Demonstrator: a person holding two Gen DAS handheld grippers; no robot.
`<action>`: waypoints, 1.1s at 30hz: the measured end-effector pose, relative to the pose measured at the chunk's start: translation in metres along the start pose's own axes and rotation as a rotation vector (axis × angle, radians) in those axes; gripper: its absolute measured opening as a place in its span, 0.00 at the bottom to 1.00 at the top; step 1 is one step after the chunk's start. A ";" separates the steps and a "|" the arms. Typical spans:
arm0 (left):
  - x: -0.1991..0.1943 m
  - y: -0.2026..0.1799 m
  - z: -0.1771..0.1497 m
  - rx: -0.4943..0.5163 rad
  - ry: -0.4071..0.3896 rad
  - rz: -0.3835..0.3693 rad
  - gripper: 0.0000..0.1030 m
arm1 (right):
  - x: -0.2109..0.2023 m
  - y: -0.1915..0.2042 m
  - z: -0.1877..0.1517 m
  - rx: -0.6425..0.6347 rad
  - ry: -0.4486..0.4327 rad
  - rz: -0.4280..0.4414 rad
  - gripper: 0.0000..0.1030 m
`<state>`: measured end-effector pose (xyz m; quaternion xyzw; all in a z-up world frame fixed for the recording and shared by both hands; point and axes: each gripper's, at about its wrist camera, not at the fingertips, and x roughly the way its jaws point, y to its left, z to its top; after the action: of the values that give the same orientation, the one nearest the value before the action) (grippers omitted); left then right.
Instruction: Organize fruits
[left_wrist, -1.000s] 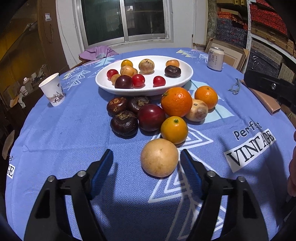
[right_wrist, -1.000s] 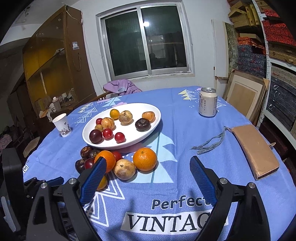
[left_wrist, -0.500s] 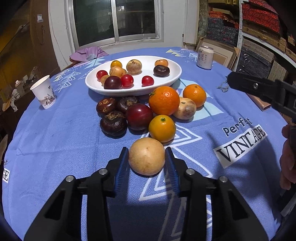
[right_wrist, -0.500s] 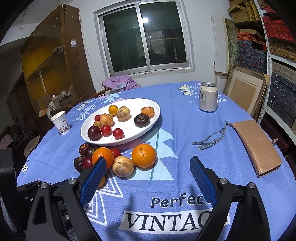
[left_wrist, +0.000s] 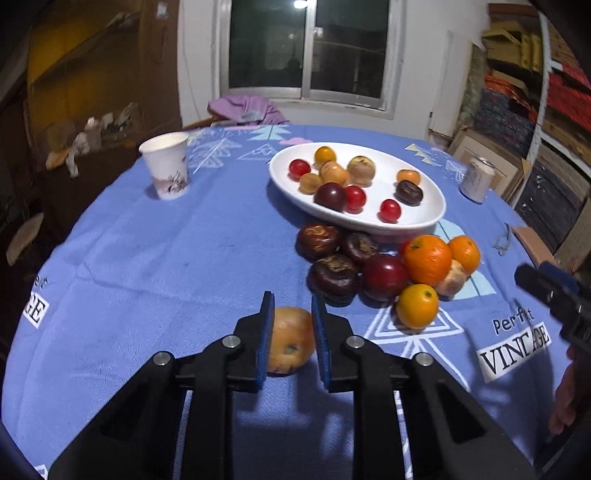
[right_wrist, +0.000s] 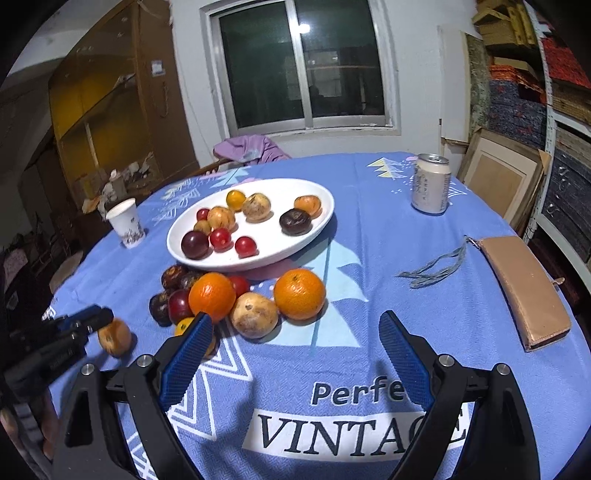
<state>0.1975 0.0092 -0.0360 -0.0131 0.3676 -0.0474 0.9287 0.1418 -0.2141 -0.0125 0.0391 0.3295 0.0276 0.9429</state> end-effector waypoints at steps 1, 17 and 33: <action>0.001 0.002 0.000 -0.001 0.004 0.001 0.20 | 0.002 0.004 -0.001 -0.017 0.008 -0.004 0.90; 0.003 0.020 -0.017 -0.019 0.069 0.016 0.55 | 0.001 0.011 -0.003 -0.052 0.015 -0.005 0.90; 0.017 0.051 -0.013 -0.137 0.122 0.006 0.53 | -0.001 0.014 -0.004 -0.067 0.013 0.000 0.90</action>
<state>0.2052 0.0587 -0.0601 -0.0728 0.4257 -0.0203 0.9017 0.1386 -0.1995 -0.0138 0.0076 0.3344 0.0388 0.9416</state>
